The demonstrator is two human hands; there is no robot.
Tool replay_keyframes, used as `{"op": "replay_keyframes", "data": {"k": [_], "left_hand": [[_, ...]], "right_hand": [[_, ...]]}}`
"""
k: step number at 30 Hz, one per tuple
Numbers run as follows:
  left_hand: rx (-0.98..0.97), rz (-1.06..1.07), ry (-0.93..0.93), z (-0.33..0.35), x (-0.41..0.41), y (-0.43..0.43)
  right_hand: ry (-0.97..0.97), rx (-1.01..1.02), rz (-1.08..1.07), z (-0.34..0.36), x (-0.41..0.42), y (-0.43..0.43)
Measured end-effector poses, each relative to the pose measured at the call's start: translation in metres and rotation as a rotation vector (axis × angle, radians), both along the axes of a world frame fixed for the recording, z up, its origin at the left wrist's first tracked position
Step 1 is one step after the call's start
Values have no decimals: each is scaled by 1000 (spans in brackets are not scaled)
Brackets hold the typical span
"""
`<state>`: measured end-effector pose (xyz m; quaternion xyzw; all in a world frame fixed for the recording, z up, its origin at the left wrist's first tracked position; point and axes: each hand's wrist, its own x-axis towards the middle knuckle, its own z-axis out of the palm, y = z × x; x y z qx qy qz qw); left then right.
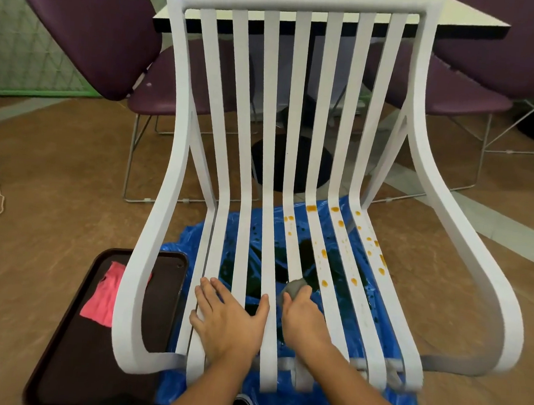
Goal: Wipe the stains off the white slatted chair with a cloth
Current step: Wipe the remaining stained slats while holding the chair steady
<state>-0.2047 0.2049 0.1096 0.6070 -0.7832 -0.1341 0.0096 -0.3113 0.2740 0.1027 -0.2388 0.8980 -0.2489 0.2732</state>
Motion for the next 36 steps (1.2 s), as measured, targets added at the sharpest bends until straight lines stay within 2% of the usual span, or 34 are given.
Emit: {"op": "replay_keyframes", "data": {"k": [6, 11, 17, 21, 36], "left_hand": [[3, 6, 2, 3, -1, 1], [10, -1, -4, 4, 0, 2], [9, 5, 25, 3, 0, 2], [13, 0, 27, 3, -1, 2], [-1, -9, -19, 1, -1, 0]], "right_hand": [[11, 10, 19, 6, -13, -18], [-68, -2, -46, 14, -27, -41], [28, 33, -30, 13, 15, 10], [43, -41, -39, 7, 28, 28], [59, 29, -154, -7, -53, -86]]}}
